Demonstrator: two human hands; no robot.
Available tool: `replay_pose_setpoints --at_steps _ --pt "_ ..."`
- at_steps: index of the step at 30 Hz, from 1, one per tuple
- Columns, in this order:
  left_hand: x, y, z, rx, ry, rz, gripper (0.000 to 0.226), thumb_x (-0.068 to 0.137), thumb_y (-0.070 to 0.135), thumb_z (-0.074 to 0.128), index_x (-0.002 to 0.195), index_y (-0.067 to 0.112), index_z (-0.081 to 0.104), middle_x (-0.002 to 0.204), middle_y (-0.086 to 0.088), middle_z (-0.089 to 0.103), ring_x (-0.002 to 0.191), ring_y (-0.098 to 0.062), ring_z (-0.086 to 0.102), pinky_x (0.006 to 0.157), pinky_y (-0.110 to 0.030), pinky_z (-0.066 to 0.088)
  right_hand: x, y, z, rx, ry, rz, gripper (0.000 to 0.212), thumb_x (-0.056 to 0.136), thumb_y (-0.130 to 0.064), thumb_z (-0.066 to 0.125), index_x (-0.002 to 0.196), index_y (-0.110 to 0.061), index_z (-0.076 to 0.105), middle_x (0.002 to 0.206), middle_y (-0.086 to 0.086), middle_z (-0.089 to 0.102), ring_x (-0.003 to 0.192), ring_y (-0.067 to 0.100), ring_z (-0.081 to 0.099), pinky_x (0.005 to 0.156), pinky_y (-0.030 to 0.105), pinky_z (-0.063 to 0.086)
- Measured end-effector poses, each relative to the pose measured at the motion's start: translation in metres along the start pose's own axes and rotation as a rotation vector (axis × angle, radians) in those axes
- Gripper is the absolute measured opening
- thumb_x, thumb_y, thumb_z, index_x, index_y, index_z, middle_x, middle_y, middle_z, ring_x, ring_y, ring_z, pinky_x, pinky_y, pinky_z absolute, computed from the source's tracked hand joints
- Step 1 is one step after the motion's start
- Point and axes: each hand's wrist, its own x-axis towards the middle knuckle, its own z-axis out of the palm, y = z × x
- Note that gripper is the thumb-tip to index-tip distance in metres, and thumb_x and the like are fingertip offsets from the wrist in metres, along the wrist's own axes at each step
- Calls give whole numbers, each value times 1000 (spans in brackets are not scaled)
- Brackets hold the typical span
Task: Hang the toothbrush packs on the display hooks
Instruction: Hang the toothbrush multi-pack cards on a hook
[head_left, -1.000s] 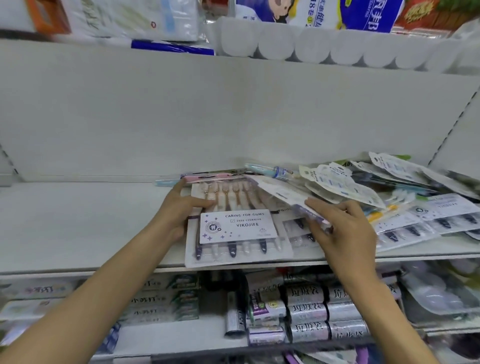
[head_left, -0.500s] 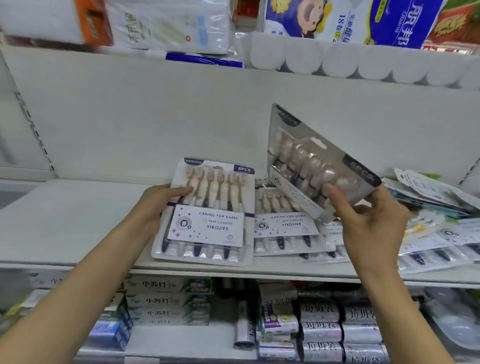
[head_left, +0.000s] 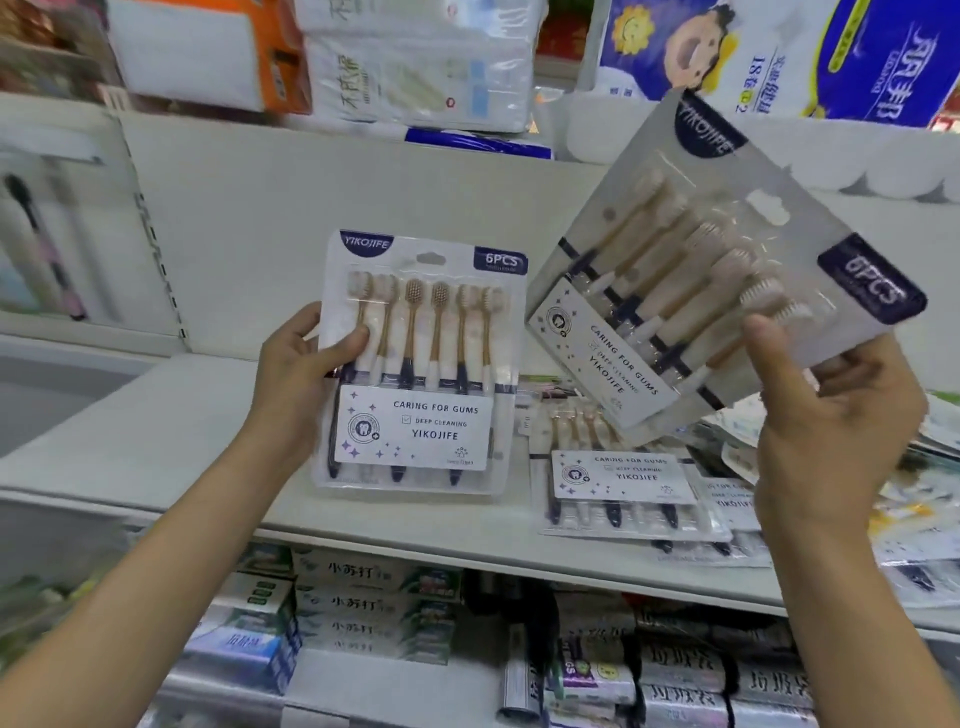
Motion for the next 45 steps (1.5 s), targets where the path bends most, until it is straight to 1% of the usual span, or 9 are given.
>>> replay_pose_setpoints --at_steps 4,7,16,20,26,32,36,40,45 --pt "-12 10 -21 25 90 97 28 88 2 67 114 14 67 110 -10 72 97 -27 69 84 -39 58 -4 5 27 58 -125 61 18 89 -20 75 105 -16 68 92 7 70 82 22 61 78 36 53" --pt "-24 20 -43 21 167 160 24 89 -2 65 106 15 64 105 -5 71 91 -18 70 76 -31 58 -13 5 51 119 -193 113 17 89 -19 75 104 -23 68 92 -3 72 84 16 64 82 31 54" --pt "-66 64 -144 77 372 247 30 90 -2 61 120 4 61 102 -1 75 90 -17 71 80 -31 59 -61 -22 144 310 -404 231 14 91 -13 72 105 -15 70 93 0 74 86 13 69 81 28 56" --pt "-91 84 -204 79 457 255 41 89 1 63 129 1 57 108 -3 74 95 -20 71 84 -35 60 -102 -42 191 387 -499 290 21 91 -11 71 111 -9 68 96 1 75 88 15 71 78 28 57" --pt "-134 123 -310 90 576 284 24 91 -1 59 114 7 58 101 2 74 88 -12 72 75 -28 59 -178 -86 271 512 -582 446 23 92 -12 69 115 -9 66 92 -1 78 85 15 73 77 29 58" --pt "-177 166 -426 78 647 288 37 76 18 73 111 13 62 102 0 75 87 -15 72 74 -29 60 -272 -138 350 495 -666 552 18 87 -20 75 104 -14 72 95 1 78 90 18 74 80 30 59" --pt "-204 187 -495 99 689 270 23 92 -1 59 109 15 60 98 4 76 86 -12 73 74 -28 60 -334 -167 400 506 -750 617 20 87 -21 76 106 -13 74 98 3 78 95 23 74 81 34 60" --pt "-235 205 -556 136 762 243 25 91 -1 61 112 12 57 107 -3 72 89 -14 72 76 -29 60 -387 -191 451 525 -841 621 16 91 -21 72 105 -13 75 94 -2 78 88 13 73 73 24 57" --pt "-266 219 -619 177 873 229 24 92 0 61 114 11 58 102 2 75 88 -11 72 74 -26 59 -447 -214 509 520 -1019 571 25 92 -31 71 111 -15 74 104 2 77 99 25 73 86 43 59"
